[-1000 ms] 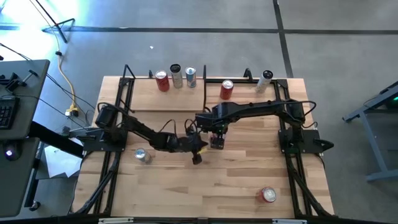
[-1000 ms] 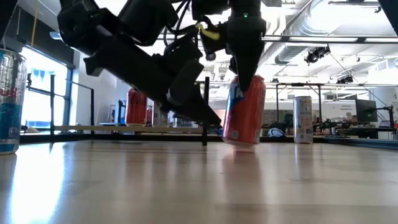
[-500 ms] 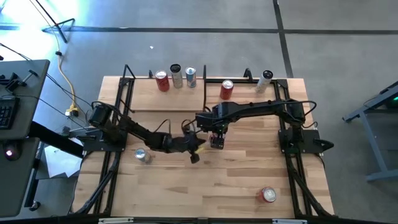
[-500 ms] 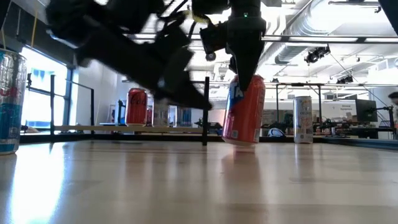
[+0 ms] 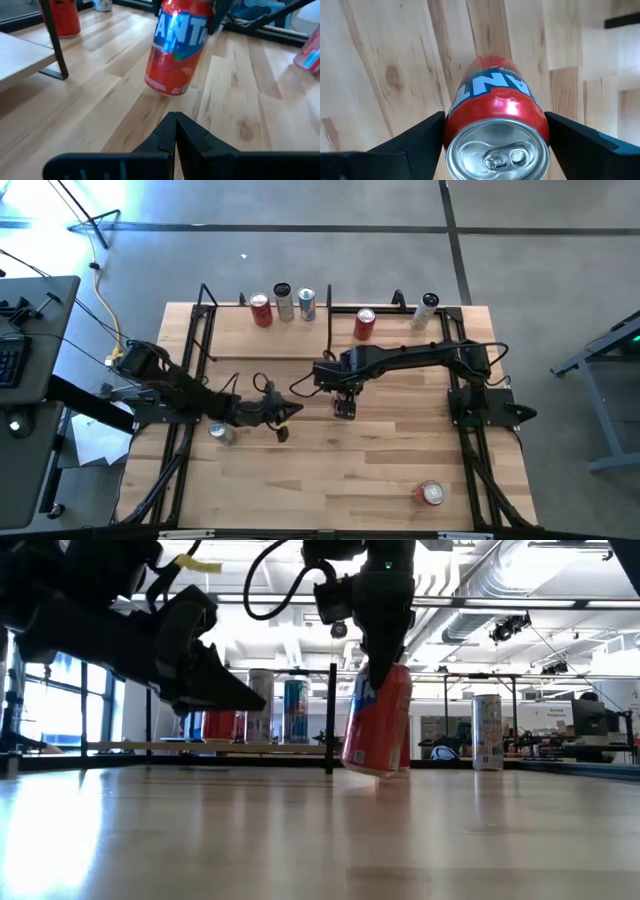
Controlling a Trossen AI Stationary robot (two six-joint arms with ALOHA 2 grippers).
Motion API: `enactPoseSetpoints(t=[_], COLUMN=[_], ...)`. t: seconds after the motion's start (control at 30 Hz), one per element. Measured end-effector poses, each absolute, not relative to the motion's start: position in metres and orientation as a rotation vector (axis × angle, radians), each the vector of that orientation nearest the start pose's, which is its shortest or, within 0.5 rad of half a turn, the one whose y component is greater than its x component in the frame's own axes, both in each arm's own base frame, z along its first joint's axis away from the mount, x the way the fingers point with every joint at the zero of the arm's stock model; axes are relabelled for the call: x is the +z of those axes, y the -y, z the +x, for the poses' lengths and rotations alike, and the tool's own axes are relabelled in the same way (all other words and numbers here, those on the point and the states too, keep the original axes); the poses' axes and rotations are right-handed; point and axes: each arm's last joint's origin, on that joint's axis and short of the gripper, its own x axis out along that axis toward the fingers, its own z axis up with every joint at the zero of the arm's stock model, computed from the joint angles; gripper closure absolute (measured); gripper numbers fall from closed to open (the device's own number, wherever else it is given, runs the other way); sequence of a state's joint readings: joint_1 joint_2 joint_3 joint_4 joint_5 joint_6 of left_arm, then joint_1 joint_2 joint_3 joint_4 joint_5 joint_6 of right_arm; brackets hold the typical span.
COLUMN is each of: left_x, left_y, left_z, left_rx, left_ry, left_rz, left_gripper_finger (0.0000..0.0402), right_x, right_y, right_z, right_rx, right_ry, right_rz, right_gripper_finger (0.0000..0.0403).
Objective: Place canned beverage on shelf
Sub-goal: Put the left red soda can on the shelf
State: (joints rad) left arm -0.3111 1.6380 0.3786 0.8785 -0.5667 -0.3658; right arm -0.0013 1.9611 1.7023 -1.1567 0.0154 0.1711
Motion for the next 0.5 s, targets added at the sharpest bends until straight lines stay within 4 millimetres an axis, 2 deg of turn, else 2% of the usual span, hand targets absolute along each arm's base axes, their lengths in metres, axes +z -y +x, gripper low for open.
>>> enactPoseSetpoints(t=[0.5], left_x=[0.1191], left_y=[0.0647], left_z=[0.2485], left_rx=[0.3], left_ry=[-0.285], left_rz=[-0.201], left_gripper_finger=[0.0402], right_x=[0.2467], right_y=[0.0018], right_z=[0.3851], right_rx=[-0.102], right_ry=[-1.441], right_rz=[0.147], right_gripper_finger=[0.0088])
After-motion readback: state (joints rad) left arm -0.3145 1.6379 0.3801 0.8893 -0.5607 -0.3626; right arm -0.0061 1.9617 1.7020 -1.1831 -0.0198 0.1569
